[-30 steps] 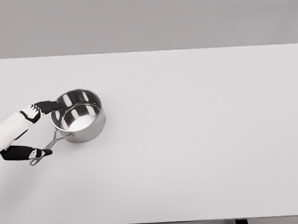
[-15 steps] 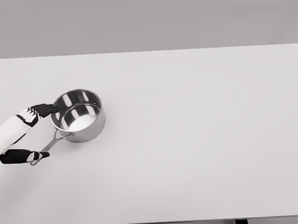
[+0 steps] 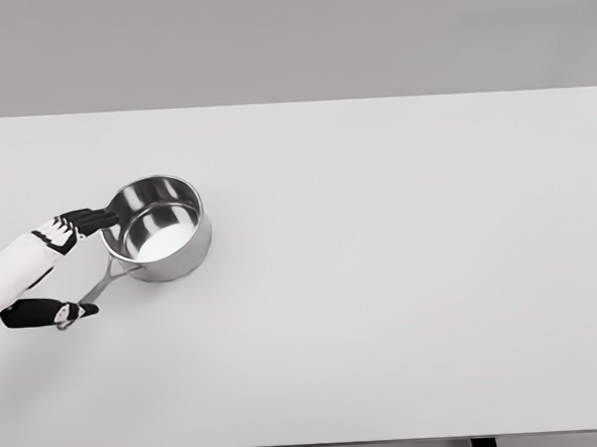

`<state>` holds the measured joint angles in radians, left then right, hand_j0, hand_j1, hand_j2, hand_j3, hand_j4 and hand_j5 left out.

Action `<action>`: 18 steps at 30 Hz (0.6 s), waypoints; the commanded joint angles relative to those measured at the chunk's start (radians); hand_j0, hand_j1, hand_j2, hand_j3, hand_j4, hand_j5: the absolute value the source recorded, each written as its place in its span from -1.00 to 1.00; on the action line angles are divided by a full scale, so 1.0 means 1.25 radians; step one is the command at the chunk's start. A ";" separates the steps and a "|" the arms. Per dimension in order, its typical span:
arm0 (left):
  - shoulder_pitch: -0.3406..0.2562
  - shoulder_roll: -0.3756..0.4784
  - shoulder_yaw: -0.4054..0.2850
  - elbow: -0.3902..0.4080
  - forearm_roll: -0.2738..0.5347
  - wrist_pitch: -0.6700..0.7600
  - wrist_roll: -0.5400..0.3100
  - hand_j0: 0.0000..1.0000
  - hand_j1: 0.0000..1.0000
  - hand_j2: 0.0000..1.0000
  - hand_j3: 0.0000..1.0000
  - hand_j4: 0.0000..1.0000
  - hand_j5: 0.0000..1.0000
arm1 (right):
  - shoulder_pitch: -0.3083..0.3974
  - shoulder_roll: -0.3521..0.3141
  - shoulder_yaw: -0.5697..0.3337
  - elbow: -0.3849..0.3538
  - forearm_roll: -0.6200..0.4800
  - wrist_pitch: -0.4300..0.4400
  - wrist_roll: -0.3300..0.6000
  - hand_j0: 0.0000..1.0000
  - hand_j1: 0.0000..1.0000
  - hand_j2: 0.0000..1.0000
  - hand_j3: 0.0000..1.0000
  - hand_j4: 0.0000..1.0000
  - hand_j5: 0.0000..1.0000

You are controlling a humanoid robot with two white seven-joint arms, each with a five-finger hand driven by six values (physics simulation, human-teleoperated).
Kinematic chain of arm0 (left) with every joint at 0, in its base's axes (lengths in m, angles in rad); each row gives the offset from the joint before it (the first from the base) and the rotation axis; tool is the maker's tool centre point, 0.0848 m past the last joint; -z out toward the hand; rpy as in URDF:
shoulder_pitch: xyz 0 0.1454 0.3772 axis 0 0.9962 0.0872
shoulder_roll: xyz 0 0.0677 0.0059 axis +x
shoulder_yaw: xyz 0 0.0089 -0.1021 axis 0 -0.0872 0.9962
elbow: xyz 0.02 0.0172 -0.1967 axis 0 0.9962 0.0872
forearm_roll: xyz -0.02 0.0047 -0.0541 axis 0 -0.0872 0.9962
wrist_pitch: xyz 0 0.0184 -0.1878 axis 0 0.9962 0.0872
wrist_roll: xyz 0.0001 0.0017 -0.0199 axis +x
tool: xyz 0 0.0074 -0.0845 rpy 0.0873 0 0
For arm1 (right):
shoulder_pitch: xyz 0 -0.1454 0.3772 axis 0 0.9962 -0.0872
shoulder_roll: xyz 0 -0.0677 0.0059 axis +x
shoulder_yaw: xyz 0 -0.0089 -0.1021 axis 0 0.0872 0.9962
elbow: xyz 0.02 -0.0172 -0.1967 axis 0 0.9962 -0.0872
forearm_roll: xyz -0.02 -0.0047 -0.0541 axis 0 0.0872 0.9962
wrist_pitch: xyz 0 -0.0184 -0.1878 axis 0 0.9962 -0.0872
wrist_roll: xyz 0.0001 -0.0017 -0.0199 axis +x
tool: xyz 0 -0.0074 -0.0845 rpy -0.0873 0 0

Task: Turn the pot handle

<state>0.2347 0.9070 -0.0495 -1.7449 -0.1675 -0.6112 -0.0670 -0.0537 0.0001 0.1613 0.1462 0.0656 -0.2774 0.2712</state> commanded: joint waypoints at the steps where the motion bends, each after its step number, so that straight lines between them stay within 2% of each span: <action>1: 0.000 0.001 0.005 0.002 0.003 0.000 0.001 1.00 1.00 1.00 1.00 1.00 1.00 | 0.000 0.000 0.000 0.000 0.000 0.000 0.000 1.00 1.00 1.00 1.00 1.00 1.00; 15: -0.001 0.001 0.051 0.023 -0.013 0.000 0.000 1.00 1.00 1.00 1.00 1.00 1.00 | 0.000 0.000 0.000 0.000 -0.001 0.000 0.000 1.00 1.00 1.00 1.00 1.00 1.00; 17: 0.001 0.008 0.056 0.010 0.001 0.000 0.000 1.00 1.00 1.00 1.00 1.00 1.00 | 0.000 0.000 0.000 0.001 0.000 0.000 0.000 1.00 1.00 1.00 1.00 1.00 1.00; 18: 0.012 0.013 0.067 -0.002 0.039 0.000 0.001 1.00 1.00 1.00 1.00 1.00 1.00 | 0.000 0.000 0.000 0.001 0.000 0.000 0.000 1.00 1.00 1.00 1.00 1.00 1.00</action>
<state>0.2791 0.9160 0.0191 -1.7359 -0.1533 -0.6113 -0.0667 -0.0537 0.0001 0.1613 0.1465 0.0655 -0.2774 0.2712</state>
